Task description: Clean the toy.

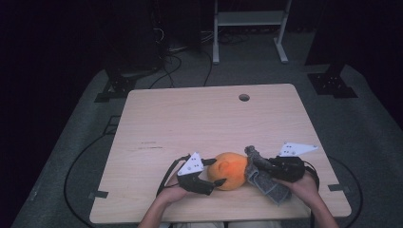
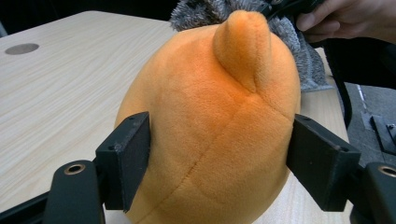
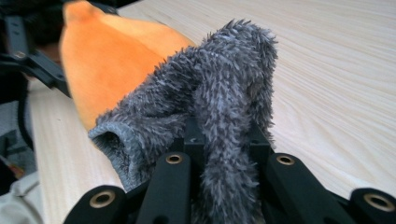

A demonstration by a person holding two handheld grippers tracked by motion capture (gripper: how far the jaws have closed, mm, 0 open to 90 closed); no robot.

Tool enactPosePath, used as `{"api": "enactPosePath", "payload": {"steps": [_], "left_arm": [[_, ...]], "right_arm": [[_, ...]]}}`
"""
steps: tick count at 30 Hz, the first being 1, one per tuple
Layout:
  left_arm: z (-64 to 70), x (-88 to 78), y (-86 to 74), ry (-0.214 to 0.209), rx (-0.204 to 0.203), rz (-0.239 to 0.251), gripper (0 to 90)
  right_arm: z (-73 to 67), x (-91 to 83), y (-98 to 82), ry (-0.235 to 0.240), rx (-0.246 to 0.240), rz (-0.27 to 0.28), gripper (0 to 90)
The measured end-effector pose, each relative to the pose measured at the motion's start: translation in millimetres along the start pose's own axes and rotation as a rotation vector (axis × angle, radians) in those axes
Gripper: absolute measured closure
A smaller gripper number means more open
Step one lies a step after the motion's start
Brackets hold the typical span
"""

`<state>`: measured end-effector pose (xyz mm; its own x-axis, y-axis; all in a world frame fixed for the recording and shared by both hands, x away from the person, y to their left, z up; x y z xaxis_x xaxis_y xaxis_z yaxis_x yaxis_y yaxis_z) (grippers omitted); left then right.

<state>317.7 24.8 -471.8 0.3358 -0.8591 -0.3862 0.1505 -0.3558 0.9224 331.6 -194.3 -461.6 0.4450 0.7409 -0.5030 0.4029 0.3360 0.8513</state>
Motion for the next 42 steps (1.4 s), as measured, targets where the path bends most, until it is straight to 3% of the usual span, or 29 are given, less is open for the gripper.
{"api": "enactPosePath", "payload": {"steps": [2,16,21,24,26,34,35,36,38,42], "left_arm": [[0.4,0.3,0.1,0.003,0.0,0.0,25.2],[-1.6,1.7,0.8,0.029,-0.017,0.003,23.1],[-0.4,8.9,4.1,0.056,-0.021,0.006,23.5],[3.3,12.4,4.8,0.067,0.004,-0.001,25.6],[3.9,12.8,5.3,0.069,0.004,-0.002,29.3],[-1.3,14.3,6.9,0.08,-0.056,0.014,34.3],[-3.7,13.5,6.0,0.075,-0.079,0.024,34.3],[-3.7,13.5,6.0,0.075,-0.079,0.024,34.2],[-6.8,12.7,6.0,0.075,-0.117,0.032,34.1],[-9.5,12.3,6.1,0.077,-0.149,0.042,34.0]], "right_arm": [[3.9,-0.6,-1.5,-0.025,-0.005,-0.015,76.4],[0.4,-5.4,1.3,-0.02,-0.026,-0.015,76.3],[-20.7,-1.1,18.2,0.005,-0.08,0.037,76.4],[-37.0,0.6,29.0,0.038,-0.121,0.065,76.4],[-40.9,2.4,30.6,0.02,-0.151,0.064,76.3],[-20.2,6.0,13.8,-0.012,-0.084,0.056,76.2],[-14.3,6.7,6.6,-0.042,-0.091,0.033,76.2],[-12.1,6.5,4.3,-0.047,-0.082,0.026,76.3],[-8.5,6.7,0.6,-0.067,-0.077,0.005,76.2],[-6.8,7.0,1.8,-0.061,-0.046,0.017,76.3]]}}
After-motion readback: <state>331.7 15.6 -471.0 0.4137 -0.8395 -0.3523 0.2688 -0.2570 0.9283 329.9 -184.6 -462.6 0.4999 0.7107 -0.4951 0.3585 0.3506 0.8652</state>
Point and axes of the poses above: each handheld gripper's, and its own axes: x roughly forward along the jaws, y roughly out of its top, z roughly to its right, the point moved 7 cm from there along x, roughly forward along the jaws
